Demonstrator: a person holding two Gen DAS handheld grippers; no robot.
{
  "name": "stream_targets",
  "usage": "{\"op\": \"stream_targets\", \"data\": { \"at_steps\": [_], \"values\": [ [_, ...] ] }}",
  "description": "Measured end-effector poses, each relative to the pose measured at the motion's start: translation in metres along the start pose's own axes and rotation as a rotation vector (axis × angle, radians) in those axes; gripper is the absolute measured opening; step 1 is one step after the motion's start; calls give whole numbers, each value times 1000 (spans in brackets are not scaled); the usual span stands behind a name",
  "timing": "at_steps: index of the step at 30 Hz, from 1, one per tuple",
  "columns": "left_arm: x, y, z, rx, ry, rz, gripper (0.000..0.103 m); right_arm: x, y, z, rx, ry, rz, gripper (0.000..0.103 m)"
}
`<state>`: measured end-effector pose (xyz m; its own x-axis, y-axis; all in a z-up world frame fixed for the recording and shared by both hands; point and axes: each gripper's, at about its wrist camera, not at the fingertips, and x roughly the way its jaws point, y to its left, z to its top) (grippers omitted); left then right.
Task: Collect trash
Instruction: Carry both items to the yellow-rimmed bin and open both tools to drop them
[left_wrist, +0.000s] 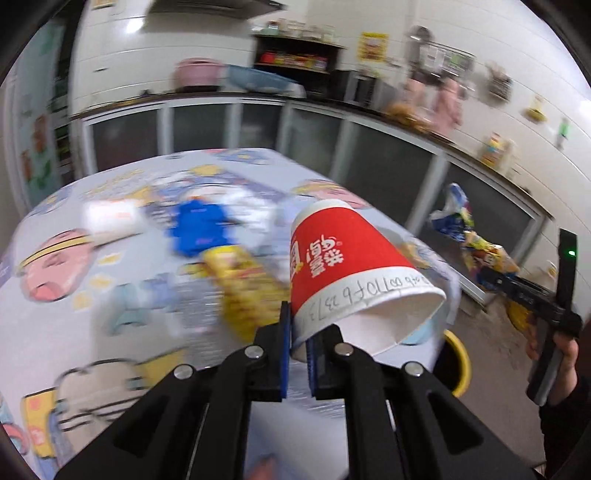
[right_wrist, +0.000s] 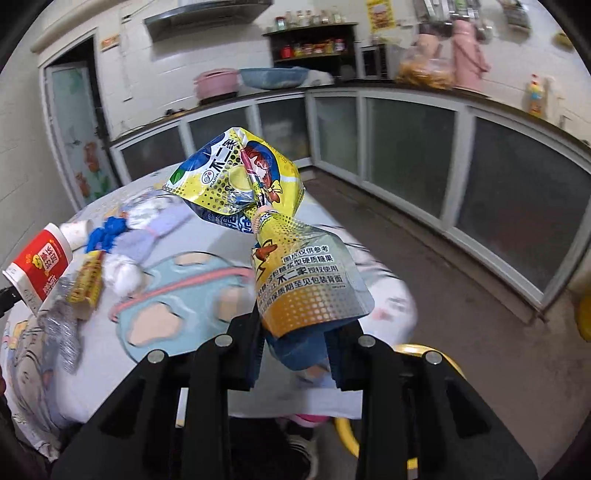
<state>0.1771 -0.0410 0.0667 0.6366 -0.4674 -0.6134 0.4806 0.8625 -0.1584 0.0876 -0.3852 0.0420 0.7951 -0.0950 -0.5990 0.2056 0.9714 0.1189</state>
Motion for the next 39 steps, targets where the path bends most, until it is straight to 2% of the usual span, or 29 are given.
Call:
{"op": "stream_targets", "data": {
  "at_steps": [3, 10, 15, 18, 23, 27, 34, 35, 37, 38, 39],
  "values": [
    [21, -51, 2, 71, 28, -86, 7, -12, -35, -11, 43, 6, -54, 28],
    [72, -157, -5, 242, 117, -226, 7, -34, -110, -53, 117, 38, -193, 28],
    [117, -225, -15, 332, 197, -299, 7, -32, -156, -89, 162, 120, -291, 28],
    [150, -265, -25, 387, 254, -320, 7, -23, -172, -104, 190, 168, -314, 28],
    [199, -304, -33, 434, 316, -320, 7, -1, -190, -129, 211, 250, -325, 28],
    [232, -317, -36, 433, 367, -312, 7, 24, -195, -141, 230, 327, -305, 29],
    [248, -338, -35, 468, 369, -308, 8, 62, -195, -147, 241, 408, -316, 35],
    [250, -339, -34, 462, 372, -311, 14, 65, -196, -148, 242, 418, -321, 38],
    [248, -340, -30, 435, 368, -317, 38, 72, -200, -150, 253, 452, -318, 53],
    [243, -338, -27, 422, 355, -321, 63, 73, -203, -151, 273, 452, -315, 69],
    [238, -335, -24, 404, 323, -326, 78, 73, -206, -151, 284, 452, -319, 73]
  ]
}}
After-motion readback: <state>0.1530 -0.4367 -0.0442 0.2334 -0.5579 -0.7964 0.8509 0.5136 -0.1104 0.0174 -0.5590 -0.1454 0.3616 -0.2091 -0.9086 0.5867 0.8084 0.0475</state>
